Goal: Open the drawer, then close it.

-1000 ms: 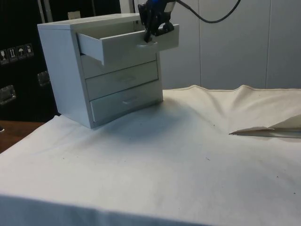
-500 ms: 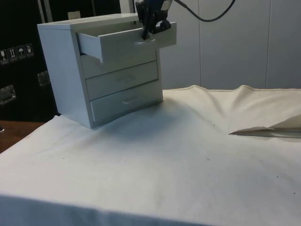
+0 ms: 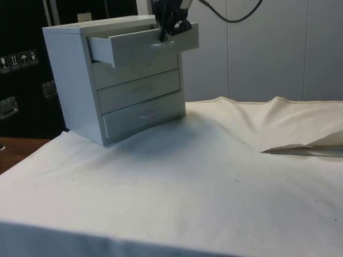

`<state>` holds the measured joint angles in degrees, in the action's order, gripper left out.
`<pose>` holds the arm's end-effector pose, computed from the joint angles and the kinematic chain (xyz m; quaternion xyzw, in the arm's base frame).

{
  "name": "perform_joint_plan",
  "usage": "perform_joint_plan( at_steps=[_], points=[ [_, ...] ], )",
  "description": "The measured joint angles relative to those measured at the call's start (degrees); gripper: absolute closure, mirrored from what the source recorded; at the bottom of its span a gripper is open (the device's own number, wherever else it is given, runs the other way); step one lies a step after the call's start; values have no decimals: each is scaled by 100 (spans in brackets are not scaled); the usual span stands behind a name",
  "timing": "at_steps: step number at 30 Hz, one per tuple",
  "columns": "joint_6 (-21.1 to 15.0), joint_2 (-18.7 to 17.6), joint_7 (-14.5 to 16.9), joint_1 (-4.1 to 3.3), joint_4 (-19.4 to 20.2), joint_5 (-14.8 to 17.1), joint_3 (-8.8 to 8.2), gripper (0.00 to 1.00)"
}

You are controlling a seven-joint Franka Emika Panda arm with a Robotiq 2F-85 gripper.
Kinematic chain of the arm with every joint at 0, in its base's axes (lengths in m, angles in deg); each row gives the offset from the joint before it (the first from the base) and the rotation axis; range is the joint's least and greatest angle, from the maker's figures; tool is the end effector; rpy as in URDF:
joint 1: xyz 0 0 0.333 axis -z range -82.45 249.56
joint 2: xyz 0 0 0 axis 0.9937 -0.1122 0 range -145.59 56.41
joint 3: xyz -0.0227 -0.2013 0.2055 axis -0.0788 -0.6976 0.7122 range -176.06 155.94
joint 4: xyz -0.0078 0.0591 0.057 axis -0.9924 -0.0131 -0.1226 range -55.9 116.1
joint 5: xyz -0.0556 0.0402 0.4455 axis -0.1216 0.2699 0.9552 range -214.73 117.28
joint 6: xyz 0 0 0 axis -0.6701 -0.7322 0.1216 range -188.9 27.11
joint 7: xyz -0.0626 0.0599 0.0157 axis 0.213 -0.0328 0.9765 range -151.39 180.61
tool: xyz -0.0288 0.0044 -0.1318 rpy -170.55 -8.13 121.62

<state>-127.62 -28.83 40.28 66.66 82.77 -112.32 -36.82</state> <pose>0.5341 -0.0667 0.3306 0.7814 0.5169 0.1174 0.3293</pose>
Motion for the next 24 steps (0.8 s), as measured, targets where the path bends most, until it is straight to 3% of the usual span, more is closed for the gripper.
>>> perform_joint_plan(
  at_steps=[24],
  points=[
    [40,-378,-155,6,-430,-92,-6,100]
  ],
)
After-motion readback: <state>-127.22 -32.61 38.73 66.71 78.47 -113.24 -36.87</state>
